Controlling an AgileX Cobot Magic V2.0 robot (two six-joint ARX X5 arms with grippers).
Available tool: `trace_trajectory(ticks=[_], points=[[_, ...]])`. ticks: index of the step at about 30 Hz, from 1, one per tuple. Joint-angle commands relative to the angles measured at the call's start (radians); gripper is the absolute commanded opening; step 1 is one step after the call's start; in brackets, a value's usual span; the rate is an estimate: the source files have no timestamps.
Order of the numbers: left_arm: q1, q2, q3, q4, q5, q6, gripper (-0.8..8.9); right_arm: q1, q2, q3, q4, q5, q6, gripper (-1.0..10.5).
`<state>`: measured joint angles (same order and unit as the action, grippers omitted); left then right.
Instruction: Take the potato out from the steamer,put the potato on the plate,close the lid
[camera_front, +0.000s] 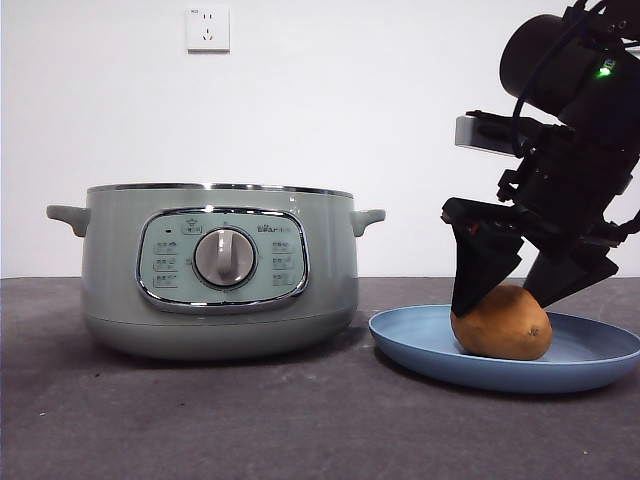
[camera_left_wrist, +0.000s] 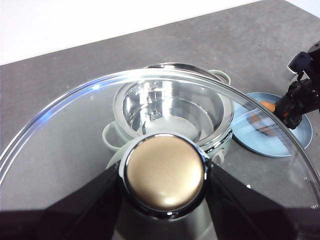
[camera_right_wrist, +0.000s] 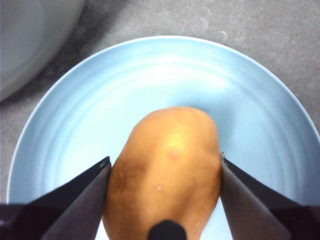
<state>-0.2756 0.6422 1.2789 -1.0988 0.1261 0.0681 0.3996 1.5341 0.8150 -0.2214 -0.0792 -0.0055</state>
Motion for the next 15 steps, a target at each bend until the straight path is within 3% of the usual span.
trace_trajectory(ticks=[1, 7, 9, 15], points=[[0.002, 0.008, 0.006, 0.076, 0.012, 0.007, -0.09, 0.001, 0.011, -0.011, -0.005, -0.001, 0.026, 0.3], [0.001, 0.093, 0.006, 0.115, 0.058, 0.015, -0.09, 0.001, 0.010, -0.010, -0.026, 0.000, 0.061, 5.5], [0.000, 0.132, 0.006, 0.150, 0.073, 0.024, -0.09, 0.001, 0.010, -0.010, -0.026, 0.000, 0.062, 6.1], [-0.001, 0.269, 0.006, 0.284, 0.140, 0.038, -0.09, 0.000, -0.011, -0.010, -0.027, 0.003, 0.068, 6.1]])
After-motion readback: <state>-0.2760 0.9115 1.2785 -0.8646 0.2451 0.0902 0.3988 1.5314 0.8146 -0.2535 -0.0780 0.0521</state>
